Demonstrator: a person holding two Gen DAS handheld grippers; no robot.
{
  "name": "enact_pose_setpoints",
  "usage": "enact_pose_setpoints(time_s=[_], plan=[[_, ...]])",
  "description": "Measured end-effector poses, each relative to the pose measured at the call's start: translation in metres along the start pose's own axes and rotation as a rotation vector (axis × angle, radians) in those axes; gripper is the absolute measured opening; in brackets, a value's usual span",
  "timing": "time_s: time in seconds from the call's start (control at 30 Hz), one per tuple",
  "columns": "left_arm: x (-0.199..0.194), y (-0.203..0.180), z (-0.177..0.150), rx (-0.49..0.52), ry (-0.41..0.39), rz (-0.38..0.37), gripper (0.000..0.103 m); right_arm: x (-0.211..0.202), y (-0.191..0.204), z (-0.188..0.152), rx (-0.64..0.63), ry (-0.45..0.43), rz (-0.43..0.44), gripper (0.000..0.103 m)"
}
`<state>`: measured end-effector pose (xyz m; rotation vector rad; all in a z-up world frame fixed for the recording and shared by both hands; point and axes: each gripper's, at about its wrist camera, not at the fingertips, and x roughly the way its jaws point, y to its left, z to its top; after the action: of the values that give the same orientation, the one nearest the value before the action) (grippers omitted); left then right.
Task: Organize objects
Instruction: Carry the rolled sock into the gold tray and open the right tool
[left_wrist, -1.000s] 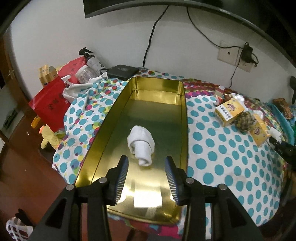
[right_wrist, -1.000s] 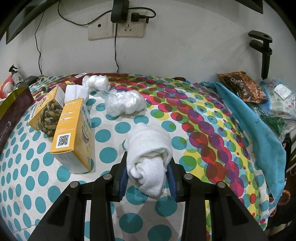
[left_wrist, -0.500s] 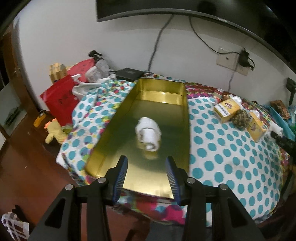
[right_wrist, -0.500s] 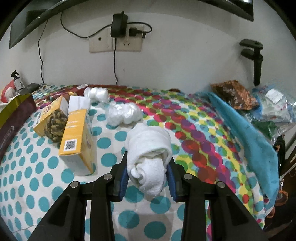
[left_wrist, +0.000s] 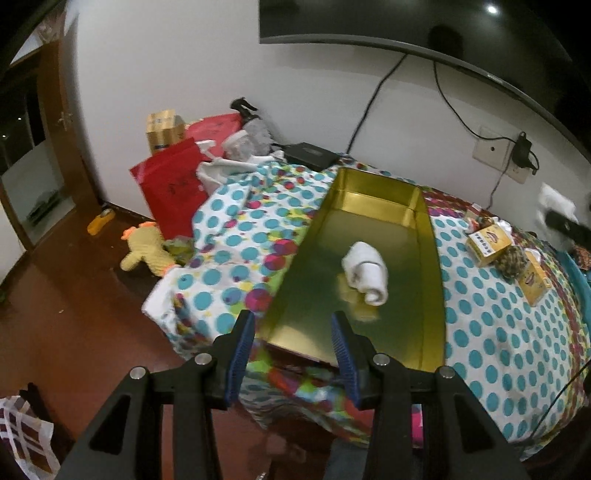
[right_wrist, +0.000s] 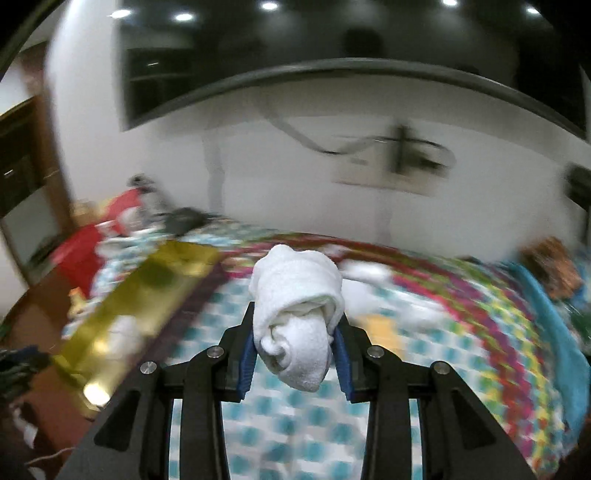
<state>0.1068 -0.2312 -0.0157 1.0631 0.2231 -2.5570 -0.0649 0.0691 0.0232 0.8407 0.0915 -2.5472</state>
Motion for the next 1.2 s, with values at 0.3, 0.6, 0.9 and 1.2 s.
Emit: enact_pose_setpoints(time_s=[0.3, 0.6, 0.9, 1.2], plan=[[0.003, 0.041, -0.009, -0.066, 0.022, 0.053, 0.044, 0.07, 0.145, 0.009, -0.199, 0.139, 0.26, 0.034], [0.013, 0.064, -0.009, -0.116, 0.045, 0.05, 0.044, 0.125, 0.192, -0.001, -0.254, 0.238, 0.246, 0.034], [0.026, 0.064, -0.015, -0.123, 0.091, 0.049, 0.044, 0.158, 0.196, -0.005, -0.263, 0.317, 0.219, 0.039], [0.027, 0.051, -0.015, -0.099, 0.096, 0.038, 0.044, 0.129, 0.176, -0.007, -0.282, 0.198, 0.175, 0.065]])
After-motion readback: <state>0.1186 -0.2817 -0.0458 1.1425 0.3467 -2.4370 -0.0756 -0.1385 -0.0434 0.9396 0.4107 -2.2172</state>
